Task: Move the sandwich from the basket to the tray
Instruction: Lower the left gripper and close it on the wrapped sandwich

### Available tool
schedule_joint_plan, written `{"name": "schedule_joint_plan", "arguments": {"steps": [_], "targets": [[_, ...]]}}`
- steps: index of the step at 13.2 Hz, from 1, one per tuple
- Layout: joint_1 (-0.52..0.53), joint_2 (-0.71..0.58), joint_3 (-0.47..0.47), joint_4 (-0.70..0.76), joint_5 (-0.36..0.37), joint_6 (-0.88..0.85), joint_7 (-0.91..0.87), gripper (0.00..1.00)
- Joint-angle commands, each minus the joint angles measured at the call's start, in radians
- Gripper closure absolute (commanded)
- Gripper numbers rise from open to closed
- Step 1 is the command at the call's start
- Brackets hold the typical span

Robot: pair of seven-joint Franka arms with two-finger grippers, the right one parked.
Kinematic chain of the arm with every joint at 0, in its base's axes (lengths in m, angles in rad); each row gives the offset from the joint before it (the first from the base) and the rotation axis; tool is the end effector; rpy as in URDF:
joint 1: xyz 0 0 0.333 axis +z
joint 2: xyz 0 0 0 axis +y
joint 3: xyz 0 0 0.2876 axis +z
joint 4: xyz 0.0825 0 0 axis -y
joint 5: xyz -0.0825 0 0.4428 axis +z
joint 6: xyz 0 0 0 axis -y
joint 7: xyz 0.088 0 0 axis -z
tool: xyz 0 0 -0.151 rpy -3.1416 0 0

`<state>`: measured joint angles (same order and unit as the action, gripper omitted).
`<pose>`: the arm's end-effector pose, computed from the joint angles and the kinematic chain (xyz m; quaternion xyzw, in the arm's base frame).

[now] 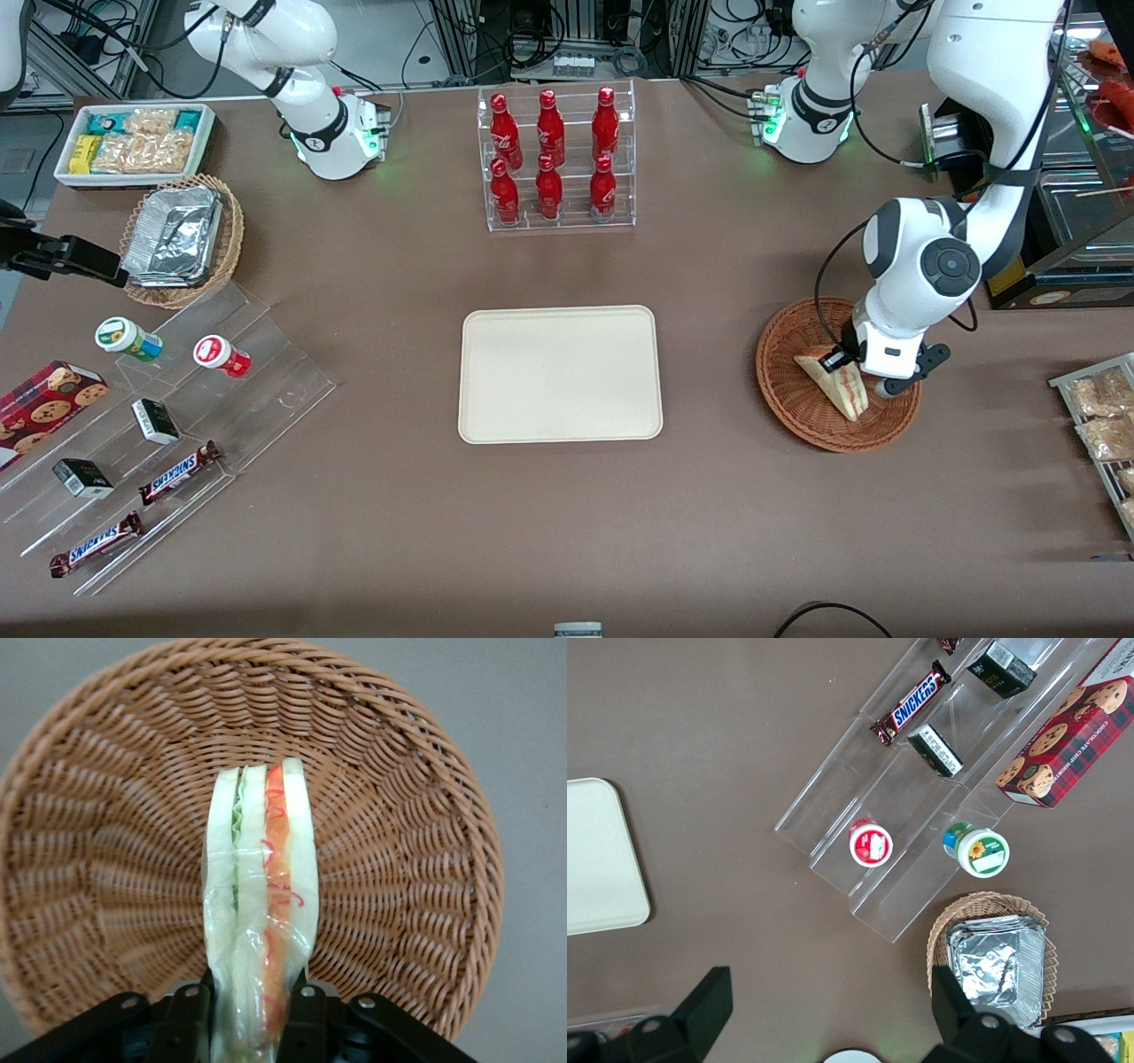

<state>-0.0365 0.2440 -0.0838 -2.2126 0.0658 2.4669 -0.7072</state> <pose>0.5790 -0.0705 0.1519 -0.9639 -0.2659 -0.0096 0.0074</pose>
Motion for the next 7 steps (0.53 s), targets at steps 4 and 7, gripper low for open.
{"name": "schedule_joint_plan", "arguments": {"steps": [4, 7], "targets": [[-0.023, -0.141, -0.028, 0.050, 0.046, -0.232, 0.086, 1.00], [-0.057, -0.154, -0.100, 0.083, 0.045, -0.249, 0.104, 1.00]]}}
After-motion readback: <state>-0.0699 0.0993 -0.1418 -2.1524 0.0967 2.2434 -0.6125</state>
